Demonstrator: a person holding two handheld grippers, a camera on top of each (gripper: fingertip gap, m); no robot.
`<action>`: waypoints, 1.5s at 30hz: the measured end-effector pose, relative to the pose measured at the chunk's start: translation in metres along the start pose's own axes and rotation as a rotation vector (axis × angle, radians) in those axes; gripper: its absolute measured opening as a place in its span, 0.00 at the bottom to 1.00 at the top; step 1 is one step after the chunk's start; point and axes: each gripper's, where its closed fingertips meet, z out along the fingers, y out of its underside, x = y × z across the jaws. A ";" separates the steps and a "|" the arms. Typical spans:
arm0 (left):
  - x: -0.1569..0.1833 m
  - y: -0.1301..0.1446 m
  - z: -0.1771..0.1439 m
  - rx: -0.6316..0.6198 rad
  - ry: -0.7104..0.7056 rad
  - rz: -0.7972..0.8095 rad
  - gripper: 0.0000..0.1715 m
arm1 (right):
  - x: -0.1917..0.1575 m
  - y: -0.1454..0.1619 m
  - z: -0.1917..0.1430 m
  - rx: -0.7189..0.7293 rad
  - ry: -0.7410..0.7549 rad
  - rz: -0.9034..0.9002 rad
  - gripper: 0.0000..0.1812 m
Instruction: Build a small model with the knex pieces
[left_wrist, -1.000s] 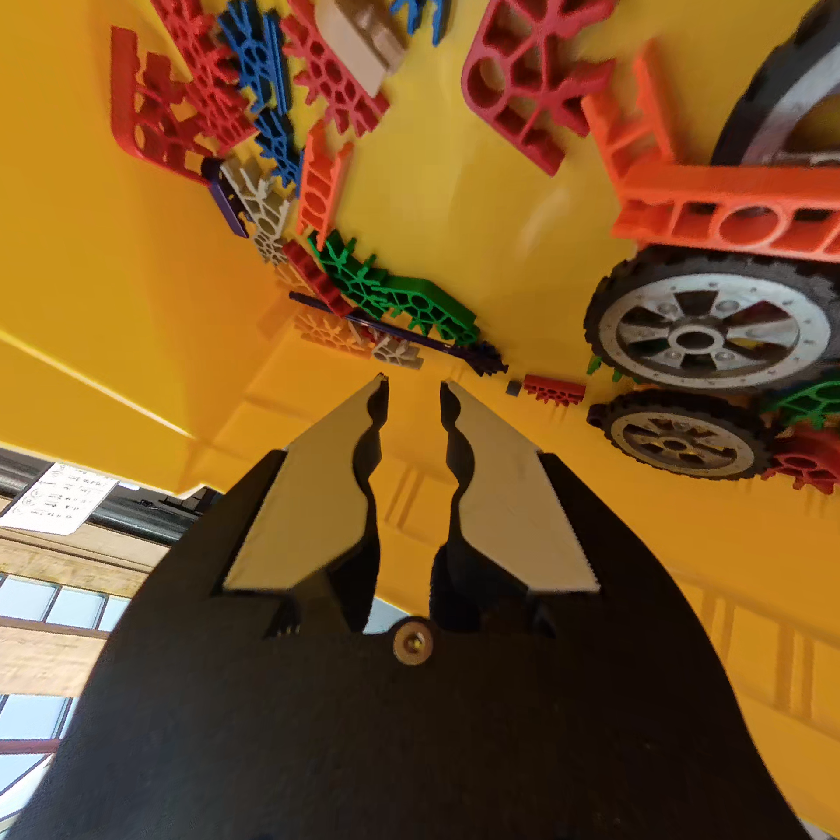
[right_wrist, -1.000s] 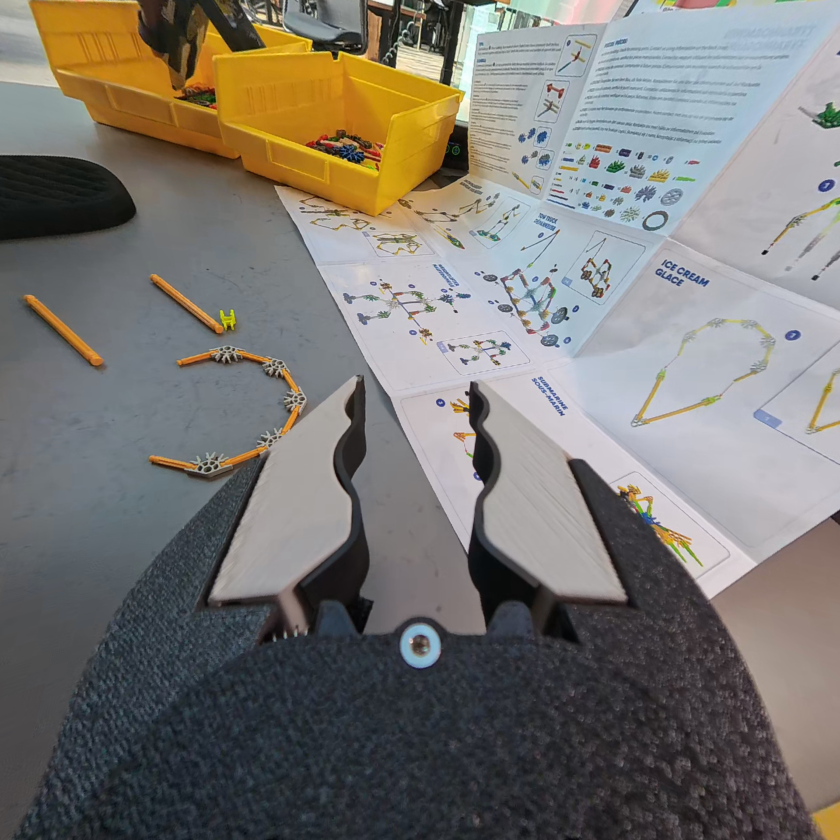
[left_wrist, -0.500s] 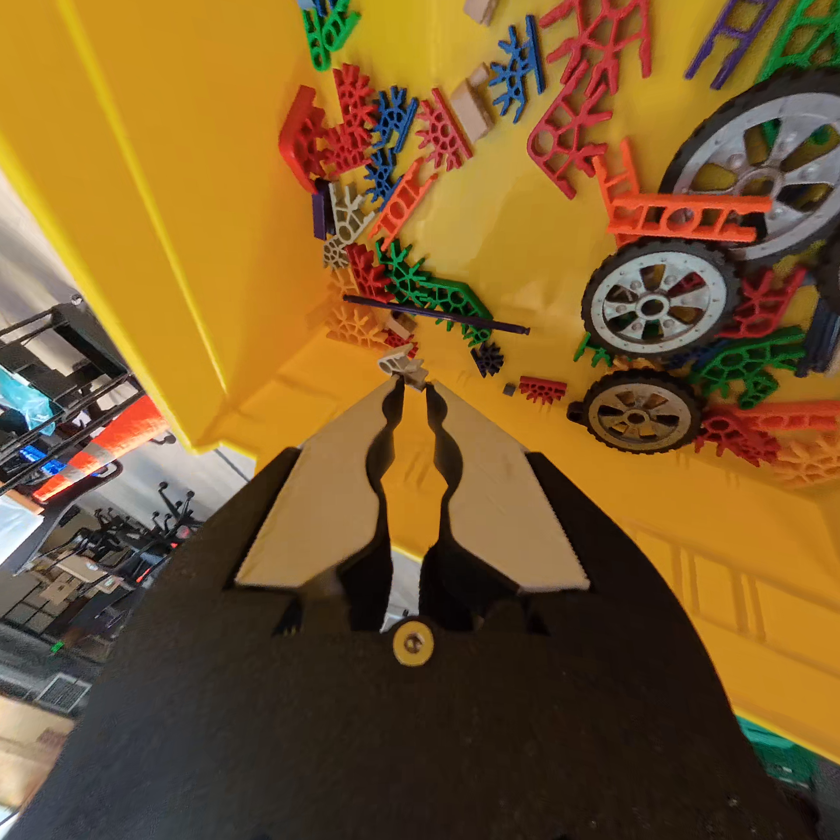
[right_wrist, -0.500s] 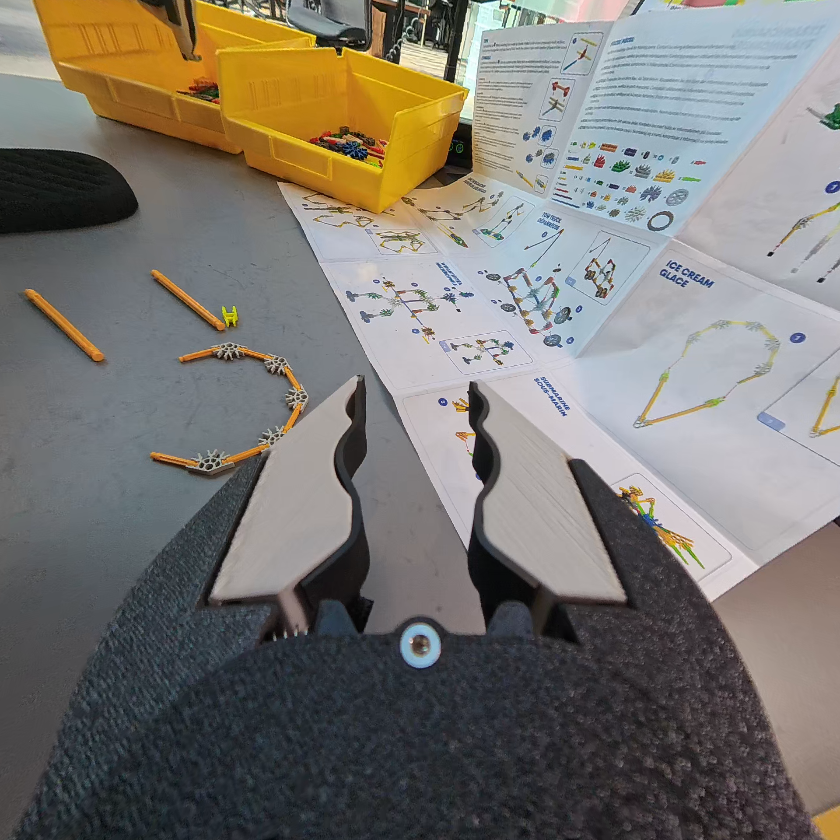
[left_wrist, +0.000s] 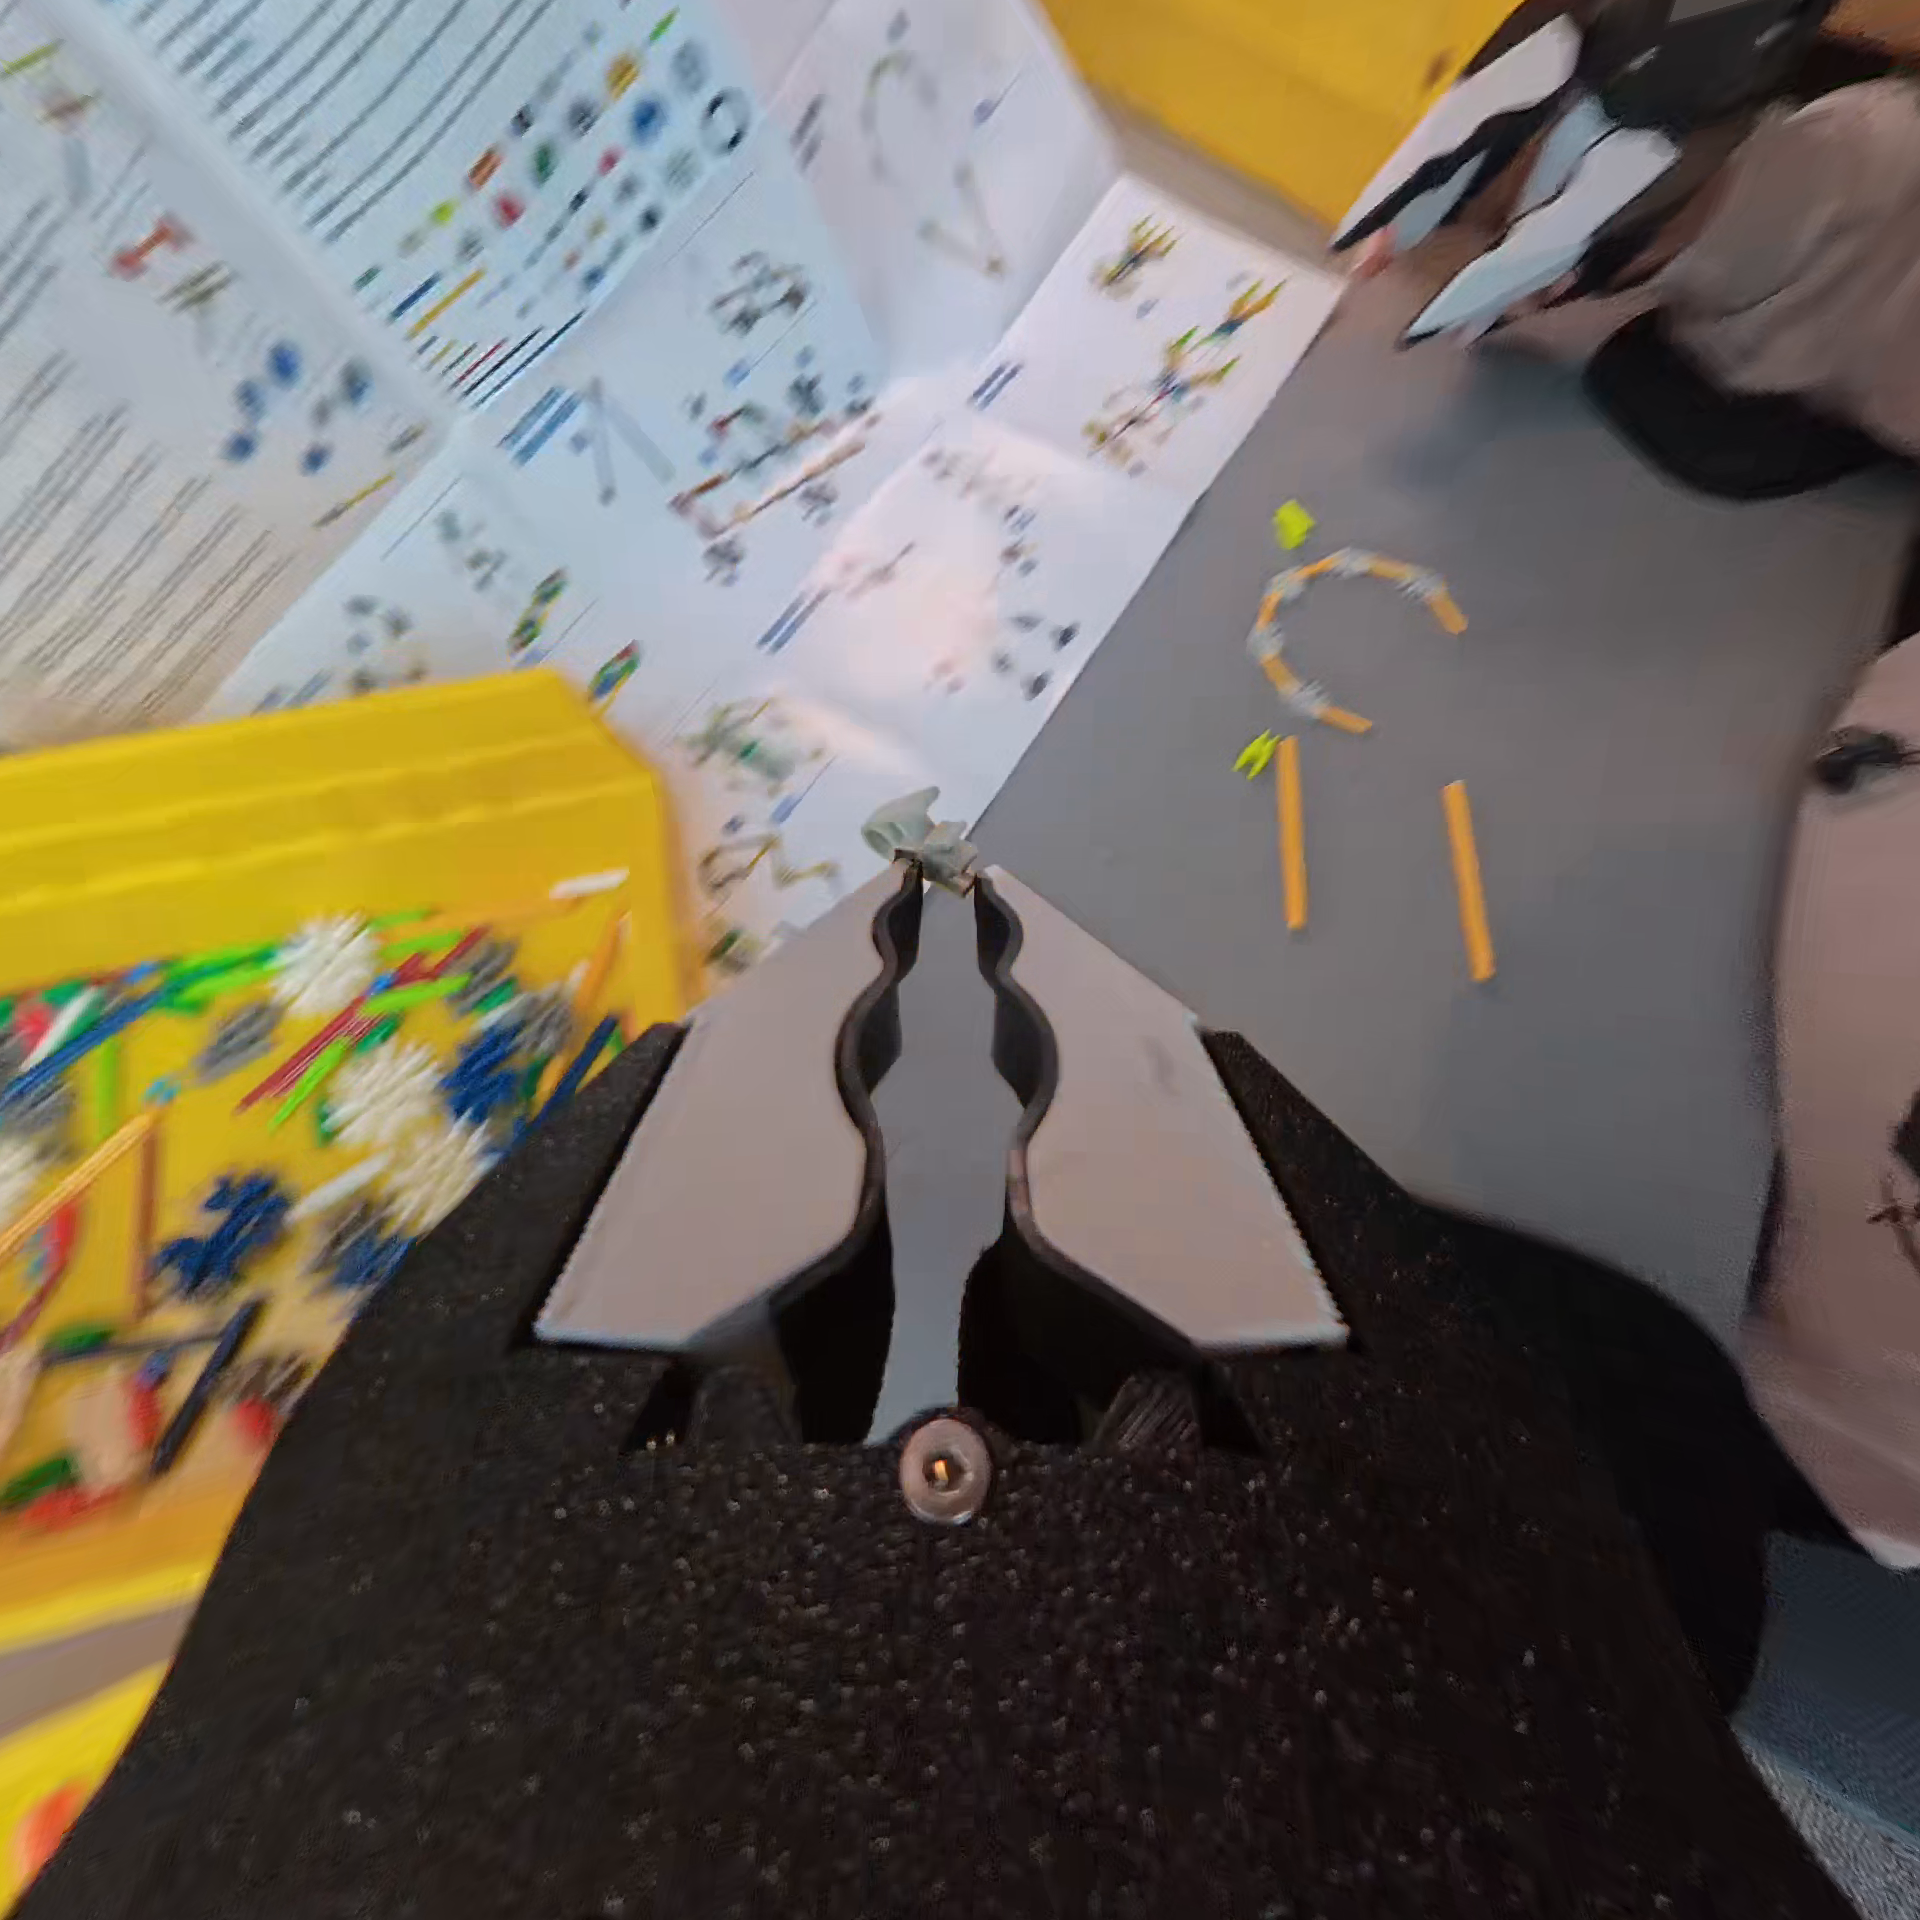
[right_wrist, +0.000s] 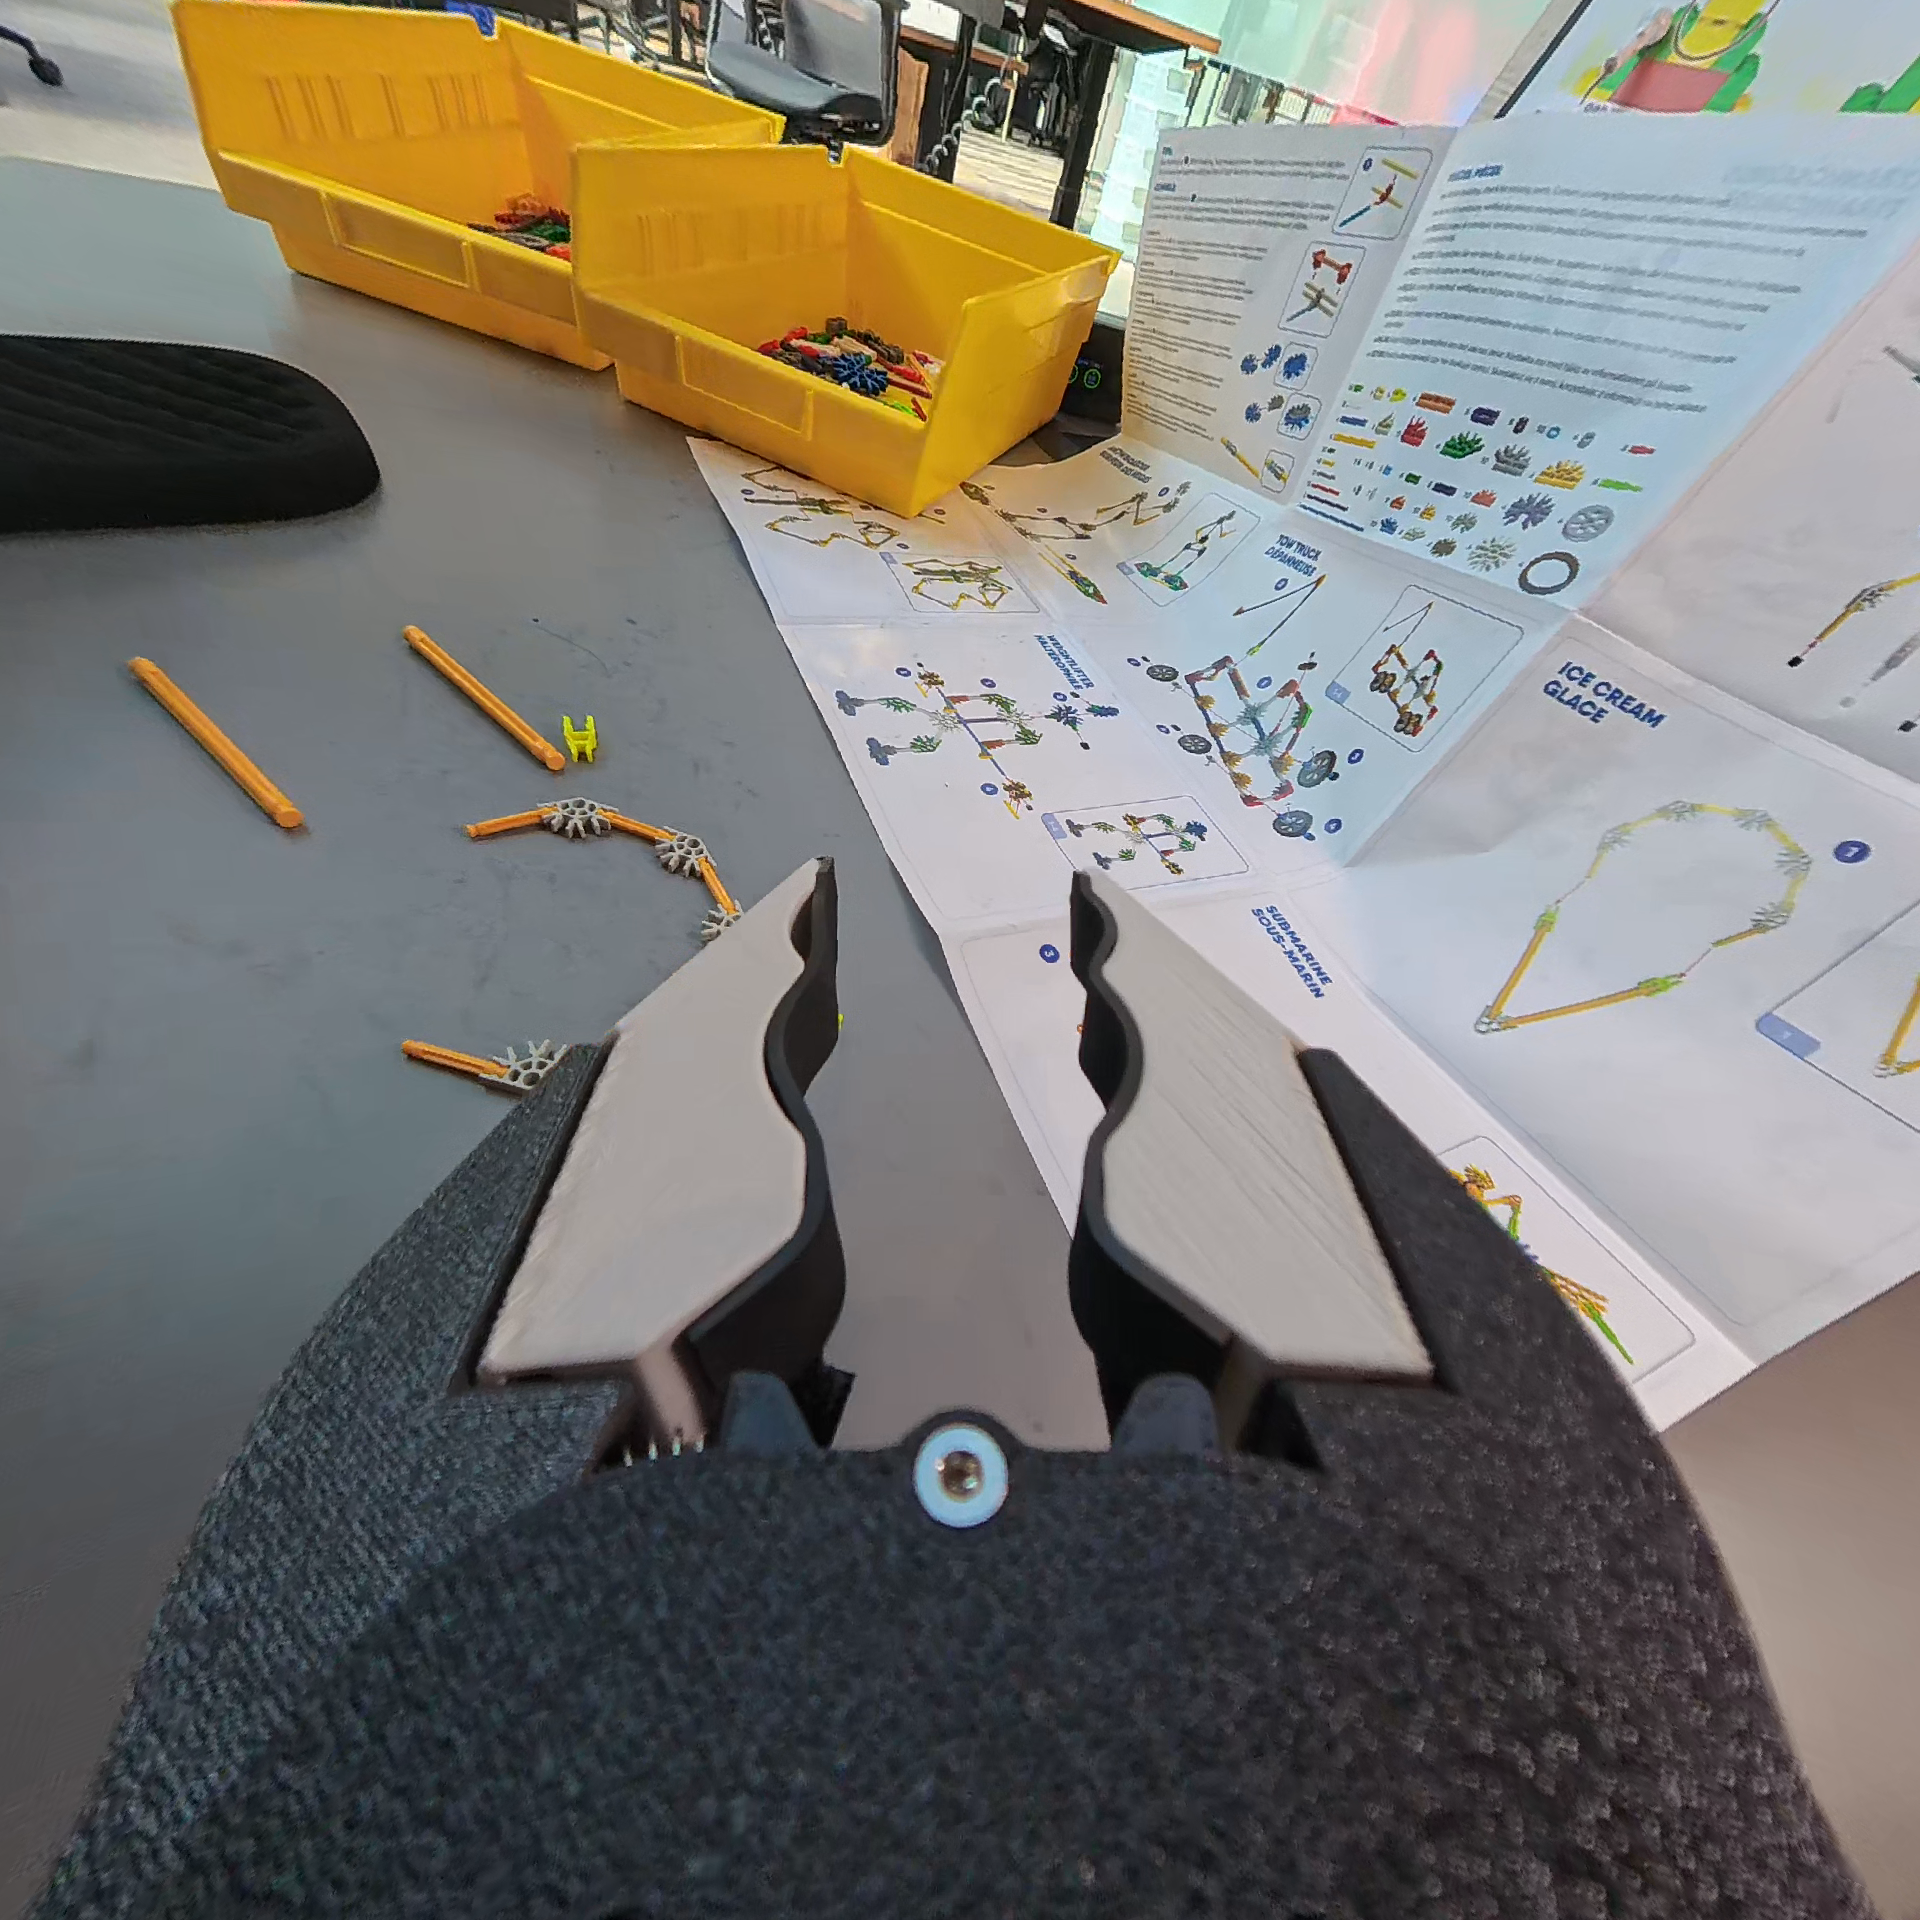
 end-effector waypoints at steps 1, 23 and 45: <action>0.026 -0.016 0.021 0.076 0.084 0.004 0.06 | -0.002 -0.002 0.000 0.003 -0.004 -0.006 0.24; 0.224 -0.041 0.187 0.193 0.842 -0.131 0.05 | -0.122 -0.026 0.029 -0.007 -0.224 -0.436 0.09; 0.155 0.016 0.212 -0.012 0.336 0.166 0.09 | -0.148 0.038 0.021 -0.541 -0.377 0.110 0.13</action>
